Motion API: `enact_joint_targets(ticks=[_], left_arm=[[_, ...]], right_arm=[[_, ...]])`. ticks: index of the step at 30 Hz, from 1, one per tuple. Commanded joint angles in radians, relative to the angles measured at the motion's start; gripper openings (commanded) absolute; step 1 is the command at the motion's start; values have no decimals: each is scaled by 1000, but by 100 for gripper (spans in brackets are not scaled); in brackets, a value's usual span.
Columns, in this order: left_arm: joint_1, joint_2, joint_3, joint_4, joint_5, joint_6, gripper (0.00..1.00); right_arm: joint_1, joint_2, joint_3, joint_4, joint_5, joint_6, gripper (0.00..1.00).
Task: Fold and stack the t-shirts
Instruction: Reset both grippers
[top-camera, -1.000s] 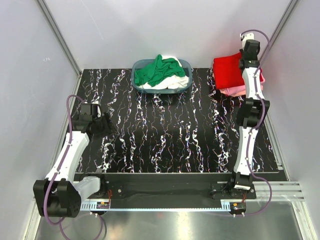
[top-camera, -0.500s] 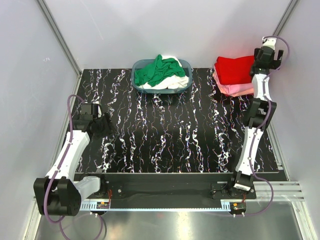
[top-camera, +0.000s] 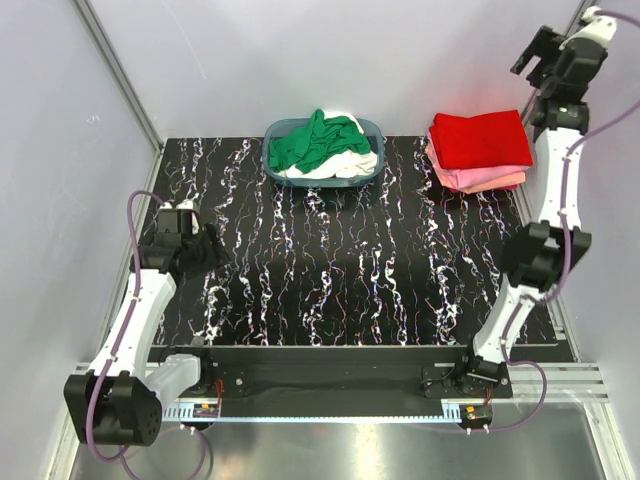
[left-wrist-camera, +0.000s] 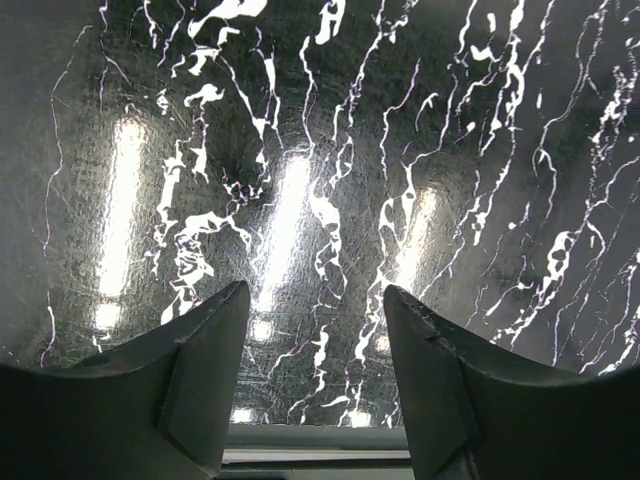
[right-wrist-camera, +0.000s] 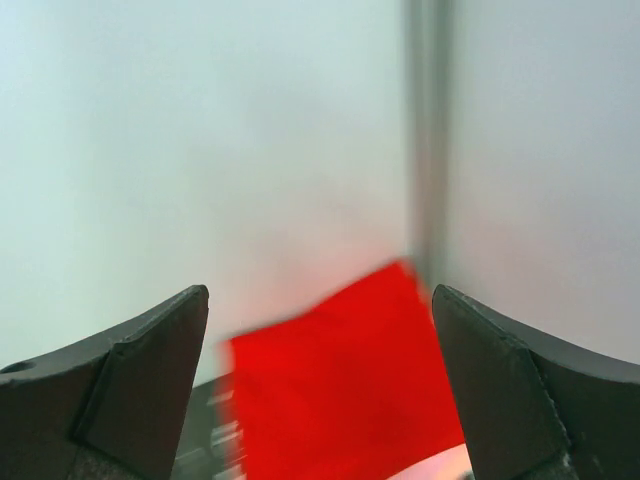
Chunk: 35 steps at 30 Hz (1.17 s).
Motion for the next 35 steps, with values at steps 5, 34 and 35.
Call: enact_joint_targets(ticks=[5,34,35], left_arm=[[-3,-79,7,36,-6,2,68],[-6,-418,-12,115,45,31,99],[-8,-431,-10,109,-1,26,99]], right_arm=[[299,-423,-448,-172,-146,260,100],[699,-1472,-1540,-351,-172,764,100],[699,-1450,-1535,-355,-171,777,99]])
